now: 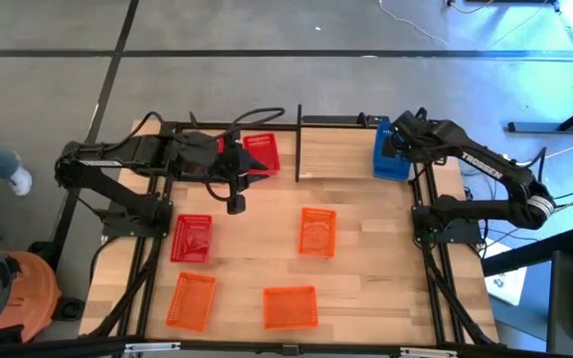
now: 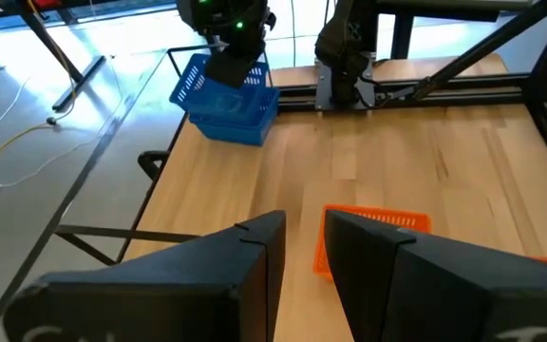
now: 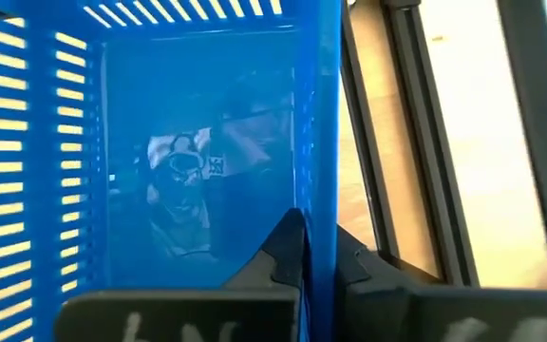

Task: Stack baskets on shelf by color
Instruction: Stack the blue basket on top of the stacked blue basket on the shelf, then put the bottom red basket on the shelf

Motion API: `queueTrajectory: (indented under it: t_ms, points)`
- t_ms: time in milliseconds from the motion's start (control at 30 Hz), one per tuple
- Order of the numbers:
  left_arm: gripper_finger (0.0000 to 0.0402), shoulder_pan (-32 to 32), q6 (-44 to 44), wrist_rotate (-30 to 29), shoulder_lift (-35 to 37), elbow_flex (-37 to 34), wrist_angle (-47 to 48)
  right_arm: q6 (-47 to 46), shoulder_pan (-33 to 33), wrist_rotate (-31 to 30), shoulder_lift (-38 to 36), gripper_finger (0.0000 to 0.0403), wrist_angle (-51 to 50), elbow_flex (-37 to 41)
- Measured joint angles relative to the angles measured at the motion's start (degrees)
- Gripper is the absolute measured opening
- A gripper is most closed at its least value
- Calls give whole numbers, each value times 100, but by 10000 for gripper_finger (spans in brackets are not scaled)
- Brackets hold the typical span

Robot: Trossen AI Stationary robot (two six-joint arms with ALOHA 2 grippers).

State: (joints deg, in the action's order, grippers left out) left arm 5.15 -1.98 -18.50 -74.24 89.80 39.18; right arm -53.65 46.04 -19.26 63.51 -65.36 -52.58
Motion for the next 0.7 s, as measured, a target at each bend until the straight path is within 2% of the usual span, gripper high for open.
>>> queueTrajectory:
  t_ms: [200, 500, 700]
  points:
    - [69, 0, -1, 0, 0, 0, 0, 31, -2, 163, 54, 12, -13, 0]
    - [69, 0, -4, 0, 0, 0, 2, -7, -2, 177, 1, 90, -15, 0]
    - [69, 0, -2, -2, 0, 0, 2, -26, -5, 71, -375, 105, 74, -7]
